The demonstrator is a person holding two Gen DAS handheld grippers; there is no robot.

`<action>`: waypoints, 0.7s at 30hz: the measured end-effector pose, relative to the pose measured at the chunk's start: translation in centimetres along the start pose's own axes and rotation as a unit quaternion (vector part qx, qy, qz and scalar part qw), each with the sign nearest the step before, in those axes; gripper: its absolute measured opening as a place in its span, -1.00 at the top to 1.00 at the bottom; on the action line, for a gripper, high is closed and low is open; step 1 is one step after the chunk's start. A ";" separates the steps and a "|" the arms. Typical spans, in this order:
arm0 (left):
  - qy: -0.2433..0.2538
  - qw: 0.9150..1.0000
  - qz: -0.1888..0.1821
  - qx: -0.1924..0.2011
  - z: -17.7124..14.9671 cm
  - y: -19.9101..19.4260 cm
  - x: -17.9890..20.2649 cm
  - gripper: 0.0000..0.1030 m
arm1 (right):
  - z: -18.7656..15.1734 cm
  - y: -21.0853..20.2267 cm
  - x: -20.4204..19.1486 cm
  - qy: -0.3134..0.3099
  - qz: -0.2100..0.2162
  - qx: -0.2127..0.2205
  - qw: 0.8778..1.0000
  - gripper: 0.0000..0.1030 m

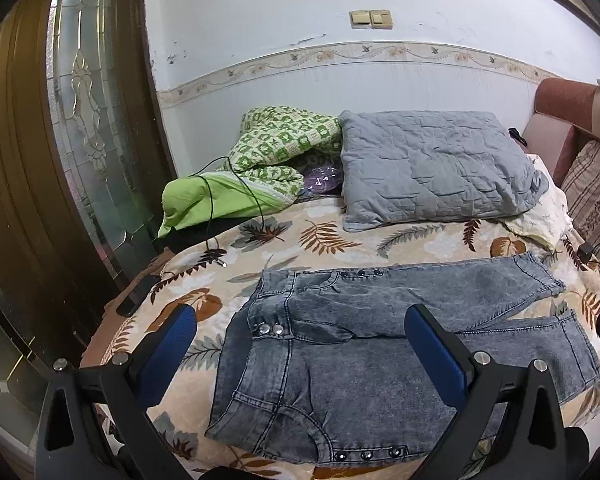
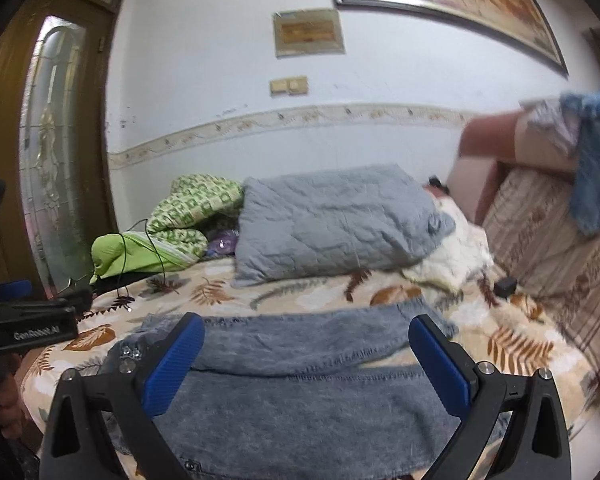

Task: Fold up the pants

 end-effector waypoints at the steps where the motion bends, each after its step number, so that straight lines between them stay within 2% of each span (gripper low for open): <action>1: 0.001 1.000 0.001 -0.001 0.1 0.0 0.1 -1.00 | -0.2 0.1 0.4 0.004 -0.002 -0.004 1.000 -1.00; 11: 0.007 1.000 -0.010 -0.021 -0.6 0.8 -0.3 -1.00 | 0.8 0.3 1.9 0.012 -0.026 -0.010 1.000 -1.00; 17: 0.001 0.995 -0.010 -0.104 -1.7 6.0 -3.5 -1.00 | 2.2 3.9 3.8 -0.011 -0.034 -0.048 0.998 -1.00; 21: -0.013 0.987 0.011 -0.158 -2.5 11.0 -6.1 -1.00 | 2.2 9.9 6.9 -0.014 -0.044 -0.125 0.991 -1.00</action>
Point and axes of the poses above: each gripper's, at about its wrist camera, not at the fingertips, and y roughly the way its jaws point, x to its right, z to its top, the point moved 3 cm from there along y, roughly the way its jaws point, and after that the axes turned 7 degrees about -y, right-handed, at the moved point
